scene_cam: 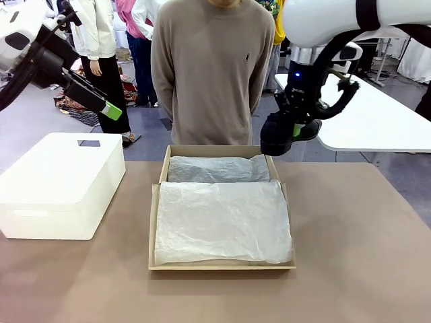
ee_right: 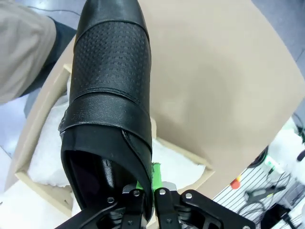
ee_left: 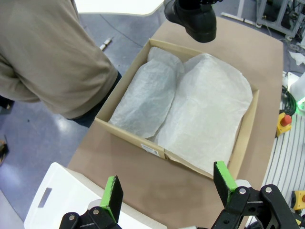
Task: Pack the shoes into the box.
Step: Place the other shoe of the Shoes into the Shoes Box.
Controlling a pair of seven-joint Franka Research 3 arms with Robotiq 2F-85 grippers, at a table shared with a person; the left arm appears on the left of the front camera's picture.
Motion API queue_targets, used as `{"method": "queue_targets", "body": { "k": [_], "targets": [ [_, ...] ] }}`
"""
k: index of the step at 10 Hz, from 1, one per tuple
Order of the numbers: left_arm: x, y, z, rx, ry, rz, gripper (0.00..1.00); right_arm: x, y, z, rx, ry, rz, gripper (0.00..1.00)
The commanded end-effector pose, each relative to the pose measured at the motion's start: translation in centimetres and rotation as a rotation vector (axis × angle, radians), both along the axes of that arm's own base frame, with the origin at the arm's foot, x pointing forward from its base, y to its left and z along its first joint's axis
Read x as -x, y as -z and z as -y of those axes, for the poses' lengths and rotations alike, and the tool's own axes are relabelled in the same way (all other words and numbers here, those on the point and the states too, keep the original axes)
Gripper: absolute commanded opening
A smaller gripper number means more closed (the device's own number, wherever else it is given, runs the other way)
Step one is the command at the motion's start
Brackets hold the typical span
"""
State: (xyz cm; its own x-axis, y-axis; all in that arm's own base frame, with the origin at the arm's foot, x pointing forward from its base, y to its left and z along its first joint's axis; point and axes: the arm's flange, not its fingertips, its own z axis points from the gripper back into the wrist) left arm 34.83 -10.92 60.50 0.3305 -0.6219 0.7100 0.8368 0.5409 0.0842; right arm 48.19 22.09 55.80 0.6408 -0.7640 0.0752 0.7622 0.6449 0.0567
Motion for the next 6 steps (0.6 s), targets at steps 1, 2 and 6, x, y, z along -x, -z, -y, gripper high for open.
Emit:
{"method": "queue_targets", "body": {
  "k": [1,2,6],
  "targets": [
    [0.0,0.0,0.0,0.013,0.014,-0.002,1.0,0.4,-1.2,-3.4,0.033,0.132,0.0,0.0],
    [0.0,0.0,0.0,0.013,0.014,-0.002,1.0,0.6,-1.3,-5.4,0.019,0.188,-0.001,0.0],
    [0.0,0.0,0.0,0.013,0.014,-0.002,1.0,0.9,0.2,-13.1,0.008,0.325,0.024,0.0]
  ]
}}
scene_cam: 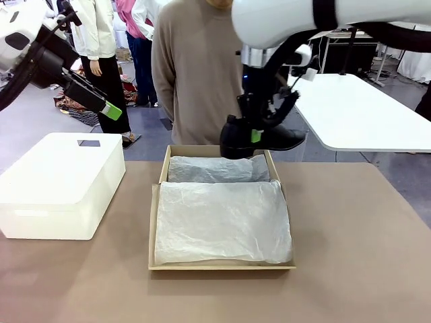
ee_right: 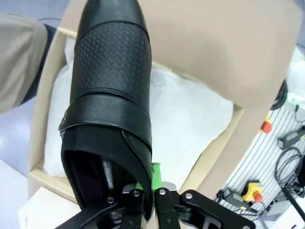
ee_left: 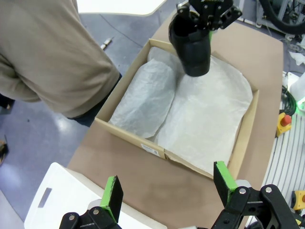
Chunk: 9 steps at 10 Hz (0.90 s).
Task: Pack the shoes into the box.
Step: Place the other shoe of the Shoes into the Shoes Box.
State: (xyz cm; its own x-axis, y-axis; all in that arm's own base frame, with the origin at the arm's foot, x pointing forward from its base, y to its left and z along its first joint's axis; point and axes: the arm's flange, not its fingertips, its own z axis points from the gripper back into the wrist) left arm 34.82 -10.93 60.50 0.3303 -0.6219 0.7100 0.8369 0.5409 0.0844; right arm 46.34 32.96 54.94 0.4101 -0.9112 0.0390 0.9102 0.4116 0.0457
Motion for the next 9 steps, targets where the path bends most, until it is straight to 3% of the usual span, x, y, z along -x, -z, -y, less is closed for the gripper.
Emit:
{"method": "queue_targets", "body": {
  "k": [1,5,6,9],
  "targets": [
    [0.0,0.0,0.0,0.013,0.014,-0.003,1.0,-1.2,-0.1,-4.0,0.056,0.065,0.071,0.0],
    [0.0,0.0,0.0,0.013,0.014,-0.003,1.0,-2.0,1.8,-7.9,0.065,0.111,0.109,0.0],
    [0.0,0.0,0.0,0.013,0.014,-0.003,1.0,-1.0,2.4,-6.5,0.044,0.062,0.053,0.0],
    [0.0,0.0,0.0,0.013,0.014,-0.003,1.0,-1.0,2.4,-6.5,0.044,0.062,0.053,0.0]
  ]
}}
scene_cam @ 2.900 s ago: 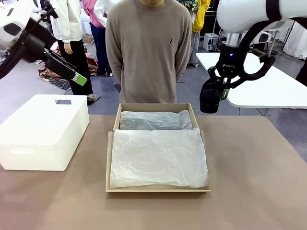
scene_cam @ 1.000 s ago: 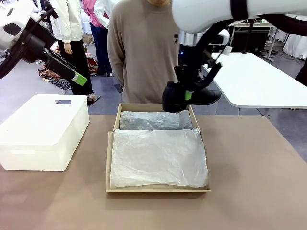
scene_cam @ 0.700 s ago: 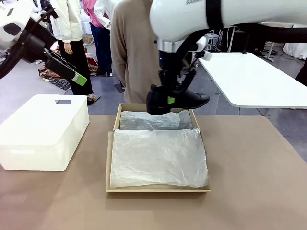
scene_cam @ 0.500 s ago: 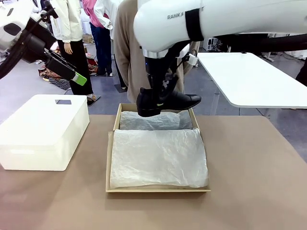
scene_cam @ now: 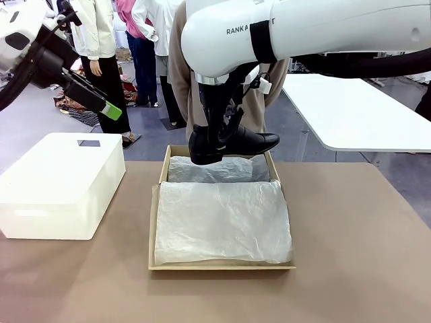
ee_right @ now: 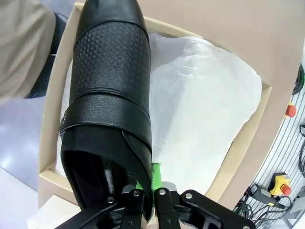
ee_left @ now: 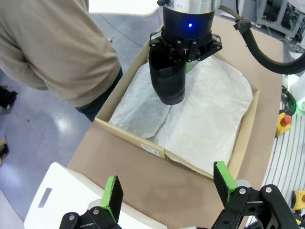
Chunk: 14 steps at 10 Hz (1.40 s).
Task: Pack the shoes into the box.
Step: Place the other shoe of the Shoes into the Shoes Box.
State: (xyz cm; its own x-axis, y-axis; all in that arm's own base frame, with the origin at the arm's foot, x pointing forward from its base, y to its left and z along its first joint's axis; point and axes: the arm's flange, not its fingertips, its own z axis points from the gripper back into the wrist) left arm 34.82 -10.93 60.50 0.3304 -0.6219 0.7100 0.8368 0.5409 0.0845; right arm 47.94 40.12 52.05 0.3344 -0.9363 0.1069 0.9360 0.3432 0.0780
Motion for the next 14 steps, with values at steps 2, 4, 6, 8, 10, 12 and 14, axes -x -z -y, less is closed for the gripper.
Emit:
{"method": "queue_targets", "body": {
  "k": [2,4,6,8,10,12,14],
  "targets": [
    [0.0,0.0,0.0,0.013,0.014,-0.003,1.0,0.6,-0.5,0.6,-0.007,-0.016,-0.003,0.0],
    [0.0,0.0,0.0,0.013,0.014,-0.003,1.0,0.2,-0.6,0.2,-0.012,0.073,0.014,0.0],
    [0.0,0.0,0.0,0.013,0.014,-0.003,1.0,0.8,-1.1,-1.2,-0.028,0.153,0.037,0.0],
    [0.0,0.0,0.0,0.013,0.014,-0.003,1.0,1.2,-0.5,-2.8,-0.019,0.243,0.046,0.0],
    [0.0,0.0,0.0,0.013,0.014,-0.003,1.0,1.4,0.7,-3.8,-0.03,0.292,0.048,0.0],
    [0.0,0.0,0.0,0.013,0.014,-0.003,1.0,1.5,1.7,-4.5,-0.027,0.335,0.084,0.0],
    [0.0,0.0,0.0,0.013,0.014,-0.003,1.0,1.2,2.4,-5.0,-0.048,0.369,0.108,0.0]
  ]
}}
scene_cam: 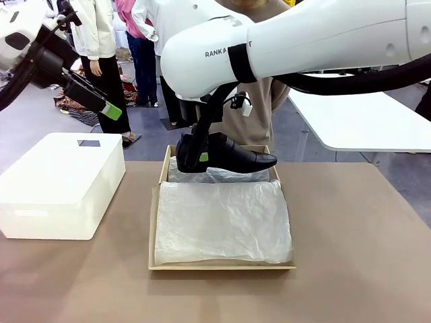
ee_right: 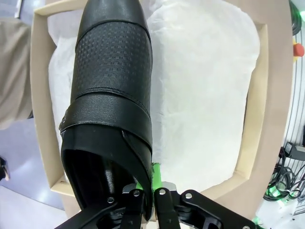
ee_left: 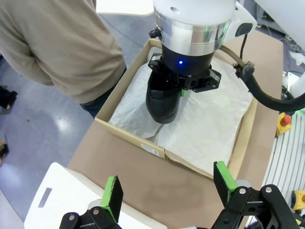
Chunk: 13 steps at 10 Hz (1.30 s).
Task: Pack the shoes into the box.
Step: Place the other shoe of the Shoes into the Shoes Box.
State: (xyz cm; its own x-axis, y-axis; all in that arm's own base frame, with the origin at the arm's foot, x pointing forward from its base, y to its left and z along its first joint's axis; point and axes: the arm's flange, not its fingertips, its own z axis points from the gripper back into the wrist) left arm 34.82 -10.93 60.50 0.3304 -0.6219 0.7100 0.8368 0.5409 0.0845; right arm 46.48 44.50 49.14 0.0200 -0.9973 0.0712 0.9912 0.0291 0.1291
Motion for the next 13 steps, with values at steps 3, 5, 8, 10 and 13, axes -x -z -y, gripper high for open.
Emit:
{"method": "queue_targets", "body": {
  "k": [3,5,8,10,13],
  "targets": [
    [0.0,0.0,0.0,0.013,0.014,-0.003,1.0,-0.6,0.7,-0.8,-0.014,0.093,0.074,0.0],
    [0.0,0.0,0.0,0.013,0.014,-0.003,1.0,-0.8,1.3,-1.0,-0.034,0.11,0.064,0.0],
    [0.0,0.0,0.0,0.013,0.014,-0.003,1.0,-0.9,2.8,-1.1,-0.033,0.118,0.053,0.0],
    [0.0,0.0,0.0,0.013,0.014,-0.003,1.0,-1.0,3.5,-1.0,-0.032,0.133,0.041,0.0],
    [0.0,0.0,0.0,0.013,0.014,-0.003,1.0,-1.0,4.4,-1.2,-0.032,0.093,0.06,0.0]
  ]
}}
